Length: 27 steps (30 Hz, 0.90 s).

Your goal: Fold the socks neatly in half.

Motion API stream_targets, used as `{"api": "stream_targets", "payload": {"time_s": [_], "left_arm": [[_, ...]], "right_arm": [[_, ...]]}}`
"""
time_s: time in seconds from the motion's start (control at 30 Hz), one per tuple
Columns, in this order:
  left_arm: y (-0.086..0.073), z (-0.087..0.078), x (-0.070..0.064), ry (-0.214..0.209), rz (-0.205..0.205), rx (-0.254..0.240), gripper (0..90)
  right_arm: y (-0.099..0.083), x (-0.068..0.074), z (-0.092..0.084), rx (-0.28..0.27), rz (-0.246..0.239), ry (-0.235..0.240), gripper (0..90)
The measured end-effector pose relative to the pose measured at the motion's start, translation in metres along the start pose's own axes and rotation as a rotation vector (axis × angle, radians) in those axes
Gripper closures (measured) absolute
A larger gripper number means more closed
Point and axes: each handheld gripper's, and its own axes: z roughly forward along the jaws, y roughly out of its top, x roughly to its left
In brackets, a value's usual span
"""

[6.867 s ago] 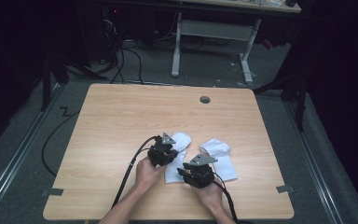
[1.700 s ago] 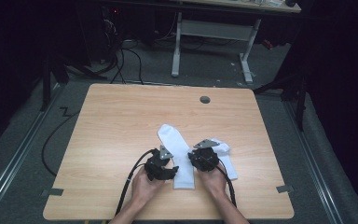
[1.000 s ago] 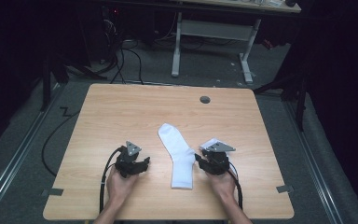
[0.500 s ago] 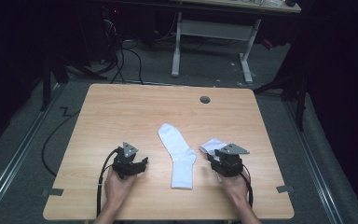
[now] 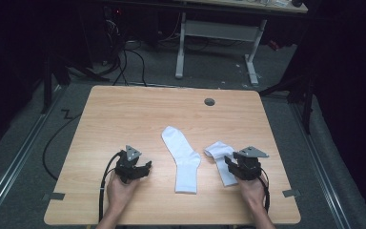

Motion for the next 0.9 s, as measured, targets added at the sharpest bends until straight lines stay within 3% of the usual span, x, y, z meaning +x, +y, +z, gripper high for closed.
{"api": "stream_targets", "payload": {"time_s": [0.27, 0.53, 0.9], "left_arm": [[0.000, 0.000, 0.000, -0.001, 0.000, 0.000, 32.7], [0.000, 0.000, 0.000, -0.001, -0.002, 0.000, 32.6], [0.000, 0.000, 0.000, 0.001, -0.002, 0.001, 32.6]], "right_arm": [[-0.001, -0.004, 0.008, 0.022, -0.017, -0.023, 55.5], [-0.001, -0.007, 0.022, 0.010, -0.001, -0.011, 53.8], [-0.006, -0.011, 0.041, 0.099, 0.016, 0.043, 45.6]]}}
